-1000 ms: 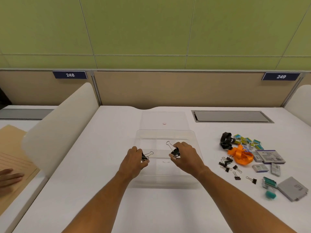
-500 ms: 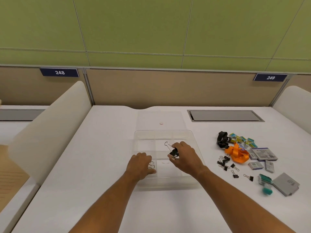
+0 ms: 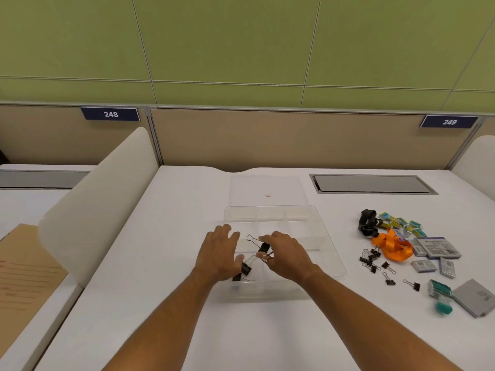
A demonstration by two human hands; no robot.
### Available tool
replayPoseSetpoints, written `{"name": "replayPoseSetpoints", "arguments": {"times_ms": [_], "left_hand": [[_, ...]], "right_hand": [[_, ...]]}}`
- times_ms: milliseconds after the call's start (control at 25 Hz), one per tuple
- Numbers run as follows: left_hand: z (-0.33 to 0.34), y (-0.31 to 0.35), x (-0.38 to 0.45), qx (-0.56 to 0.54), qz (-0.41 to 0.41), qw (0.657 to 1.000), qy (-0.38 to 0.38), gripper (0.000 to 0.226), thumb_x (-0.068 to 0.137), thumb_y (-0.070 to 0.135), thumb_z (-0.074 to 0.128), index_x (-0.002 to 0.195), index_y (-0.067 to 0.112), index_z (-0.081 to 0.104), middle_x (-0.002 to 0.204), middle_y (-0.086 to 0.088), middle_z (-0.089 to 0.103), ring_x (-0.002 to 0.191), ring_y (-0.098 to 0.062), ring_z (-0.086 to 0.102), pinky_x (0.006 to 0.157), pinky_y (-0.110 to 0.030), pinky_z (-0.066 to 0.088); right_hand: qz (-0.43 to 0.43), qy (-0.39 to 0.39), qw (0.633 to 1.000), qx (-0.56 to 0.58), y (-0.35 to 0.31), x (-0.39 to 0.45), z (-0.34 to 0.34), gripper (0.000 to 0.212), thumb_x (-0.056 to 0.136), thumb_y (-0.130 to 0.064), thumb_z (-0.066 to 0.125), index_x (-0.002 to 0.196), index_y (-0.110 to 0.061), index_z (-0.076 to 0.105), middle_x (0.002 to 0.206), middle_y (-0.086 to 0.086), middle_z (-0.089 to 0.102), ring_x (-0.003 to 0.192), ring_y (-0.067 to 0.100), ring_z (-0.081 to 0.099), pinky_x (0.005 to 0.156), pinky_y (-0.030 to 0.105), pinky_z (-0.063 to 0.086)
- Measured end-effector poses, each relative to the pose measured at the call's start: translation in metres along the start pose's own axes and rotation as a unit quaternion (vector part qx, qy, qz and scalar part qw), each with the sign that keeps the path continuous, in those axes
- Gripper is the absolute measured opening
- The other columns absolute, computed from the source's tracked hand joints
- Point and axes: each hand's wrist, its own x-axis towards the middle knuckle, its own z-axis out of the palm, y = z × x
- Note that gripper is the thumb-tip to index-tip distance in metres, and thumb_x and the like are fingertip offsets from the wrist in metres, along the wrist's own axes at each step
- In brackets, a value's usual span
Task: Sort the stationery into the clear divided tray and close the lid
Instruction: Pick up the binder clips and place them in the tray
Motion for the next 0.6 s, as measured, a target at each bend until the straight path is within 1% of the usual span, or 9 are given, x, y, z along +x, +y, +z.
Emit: {"name": "replayPoseSetpoints", "arguments": {"times_ms": [80,160,240,320,440,480,600], "left_hand": [[-0.005,-0.009,-0.006,0.014,-0.033,0.999,0.002,0.058,0.087,0.042,0.052,0.135,0.011,0.046,0.139,-0.013,0.045,0.124,-0.030,0.043,0.101,-0.042,0.037],[-0.007,-0.016,-0.011,0.031,-0.066,0.997,-0.029,0.058,0.091,0.045,0.047,0.139,0.012,0.042,0.145,-0.012,0.039,0.130,-0.030,0.038,0.104,-0.042,0.033],[-0.006,-0.019,-0.014,0.029,-0.098,0.993,-0.058,0.055,0.094,0.048,0.042,0.138,0.015,0.044,0.149,-0.011,0.034,0.135,-0.029,0.032,0.107,-0.043,0.029],[-0.004,-0.019,-0.014,0.021,-0.113,0.991,-0.072,0.051,0.097,0.047,0.036,0.138,0.019,0.044,0.150,-0.011,0.032,0.136,-0.029,0.030,0.107,-0.045,0.029],[-0.003,-0.018,-0.013,0.024,-0.113,0.990,-0.082,0.050,0.099,0.045,0.032,0.142,0.019,0.038,0.149,-0.011,0.034,0.134,-0.029,0.032,0.106,-0.045,0.030],[-0.003,-0.018,-0.013,0.022,-0.116,0.990,-0.081,0.052,0.100,0.045,0.031,0.144,0.019,0.034,0.149,-0.011,0.033,0.134,-0.029,0.032,0.106,-0.045,0.030],[-0.005,-0.020,-0.013,0.013,-0.124,0.990,-0.061,0.056,0.100,0.046,0.030,0.148,0.018,0.026,0.153,-0.012,0.029,0.137,-0.029,0.030,0.108,-0.044,0.028]], "right_hand": [[-0.013,-0.029,0.999,-0.021,-0.009,0.001,0.006,0.045,0.089,-0.041,0.060,0.131,-0.025,0.055,0.116,0.000,0.063,0.107,0.022,0.058,0.087,0.034,0.048],[-0.020,-0.059,0.997,-0.053,-0.016,0.002,0.014,0.042,0.089,-0.037,0.060,0.130,-0.027,0.055,0.117,0.000,0.063,0.109,0.023,0.058,0.086,0.036,0.049],[-0.024,-0.086,0.992,-0.089,-0.020,0.003,0.020,0.038,0.088,-0.028,0.061,0.126,-0.027,0.057,0.114,0.002,0.065,0.105,0.025,0.059,0.083,0.038,0.051],[-0.032,-0.104,0.988,-0.113,-0.022,0.004,0.024,0.038,0.087,-0.026,0.063,0.124,-0.025,0.058,0.114,0.003,0.066,0.103,0.027,0.060,0.082,0.039,0.051],[-0.028,-0.117,0.988,-0.101,-0.024,0.005,0.025,0.047,0.087,-0.037,0.065,0.131,-0.026,0.052,0.121,0.003,0.061,0.109,0.027,0.058,0.086,0.039,0.049],[-0.020,-0.116,0.989,-0.089,-0.024,0.006,0.025,0.048,0.087,-0.039,0.065,0.131,-0.026,0.051,0.122,0.004,0.059,0.109,0.027,0.058,0.085,0.038,0.048],[-0.004,-0.096,0.994,-0.047,-0.026,0.010,0.022,0.035,0.085,-0.032,0.068,0.117,-0.022,0.056,0.115,0.004,0.055,0.098,0.026,0.058,0.077,0.032,0.045]]}}
